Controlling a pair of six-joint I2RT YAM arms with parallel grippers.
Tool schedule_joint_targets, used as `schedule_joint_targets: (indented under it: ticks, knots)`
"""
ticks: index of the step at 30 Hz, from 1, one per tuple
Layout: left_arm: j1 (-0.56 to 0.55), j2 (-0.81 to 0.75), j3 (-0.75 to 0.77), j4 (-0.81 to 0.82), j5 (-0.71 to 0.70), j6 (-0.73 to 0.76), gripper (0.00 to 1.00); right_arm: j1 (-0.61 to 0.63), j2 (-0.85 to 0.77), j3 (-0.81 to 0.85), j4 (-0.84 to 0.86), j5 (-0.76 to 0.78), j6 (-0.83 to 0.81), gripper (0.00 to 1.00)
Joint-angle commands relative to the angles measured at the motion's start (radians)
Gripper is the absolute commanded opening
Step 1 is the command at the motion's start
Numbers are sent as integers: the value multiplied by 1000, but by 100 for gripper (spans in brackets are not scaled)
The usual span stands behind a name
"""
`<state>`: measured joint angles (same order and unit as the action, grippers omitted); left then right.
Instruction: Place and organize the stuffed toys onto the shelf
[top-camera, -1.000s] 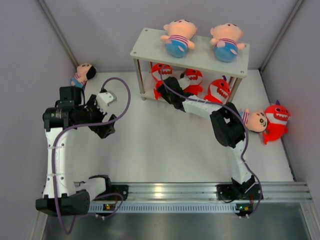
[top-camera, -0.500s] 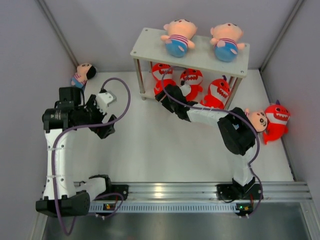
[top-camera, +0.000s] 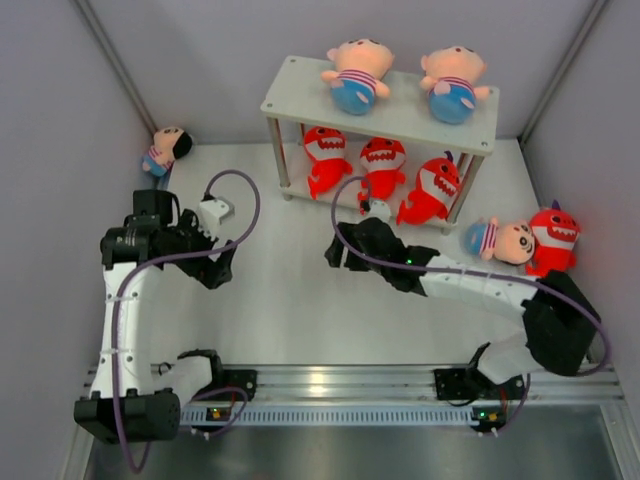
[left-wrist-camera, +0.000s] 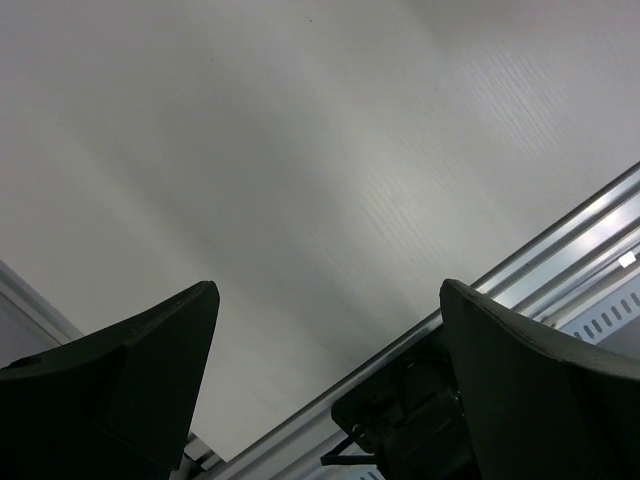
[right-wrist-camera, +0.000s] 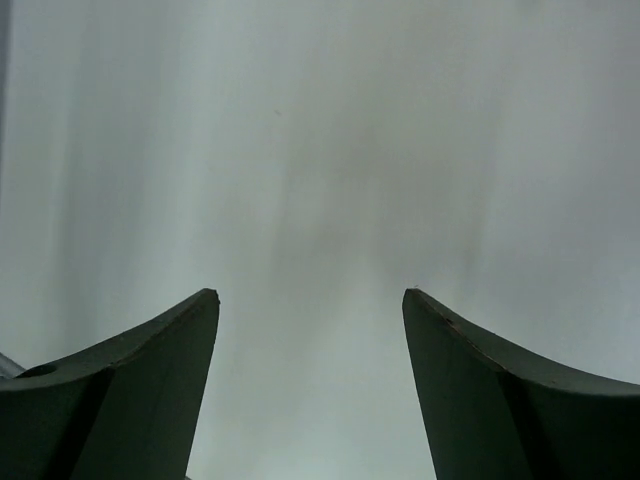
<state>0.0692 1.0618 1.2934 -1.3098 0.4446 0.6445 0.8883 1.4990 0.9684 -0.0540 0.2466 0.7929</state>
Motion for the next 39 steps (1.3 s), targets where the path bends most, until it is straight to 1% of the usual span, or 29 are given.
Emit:
schedule_joint_targets:
  ticks: [1,2,3,4,5,6,7,8,9,10,11,12,13,16,17,19,20,23,26,30,35,39]
  knots:
    - [0,-52,-39,122,-76,-71,98,-9,-199,-146,-246,83,-113,75]
    - [0,-62,-60,135,-93,-83,98,-12,-303,-169,-295,114,-71,77]
    - [-2,-71,-69,145,-101,-88,98,-18,-354,-190,-434,150,-34,79]
    - [-2,-91,-78,164,-107,-97,98,-32,-405,-226,-505,230,13,86]
    - [-2,-100,-94,173,-115,-112,98,-44,-512,-246,-588,265,117,91]
    - [-2,-118,-101,188,-125,-120,98,-93,-572,-294,-683,299,156,95]
    - [0,-129,-109,188,-132,-127,98,-129,-635,-321,-707,293,175,95]
    - [-2,-135,-118,213,-139,-146,98,-176,-769,-347,-716,283,169,96]
    - [-2,-143,-140,225,-155,-155,98,-224,-836,-385,-722,264,154,98]
    - [-2,-154,-150,237,-164,-161,98,-323,-896,-398,-739,263,140,99]
    - [-2,-155,-175,262,-175,-178,98,-371,-993,-405,-750,267,106,99]
    - [-2,-158,-190,283,-191,-189,98,-412,-1025,-402,-763,270,88,99]
    - [-2,-157,-207,302,-225,-203,98,-492,-1055,-398,-774,270,86,99]
    - [0,-146,-275,368,-285,-235,98,-583,-1016,-372,-770,224,46,99]
    - [-2,-143,-288,386,-299,-255,98,-603,-960,-364,-779,218,28,99]
    - [-2,-138,-318,422,-320,-270,98,-638,-898,-346,-790,217,28,99]
    - [0,-140,-331,431,-331,-288,98,-641,-840,-338,-805,224,49,99]
    - [-2,-154,-359,451,-320,-290,98,-643,-740,-303,-854,243,48,99]
    - [-2,-180,-408,498,-363,-304,98,-643,-700,-292,-856,238,35,99]
    - [-2,-207,-470,553,-394,-313,98,-644,-720,-309,-843,252,39,99]
    - [-2,-244,-566,621,-391,-313,98,-643,-767,-327,-822,267,43,99]
    - [0,-260,-579,630,-379,-309,98,-643,-793,-344,-810,284,49,99]
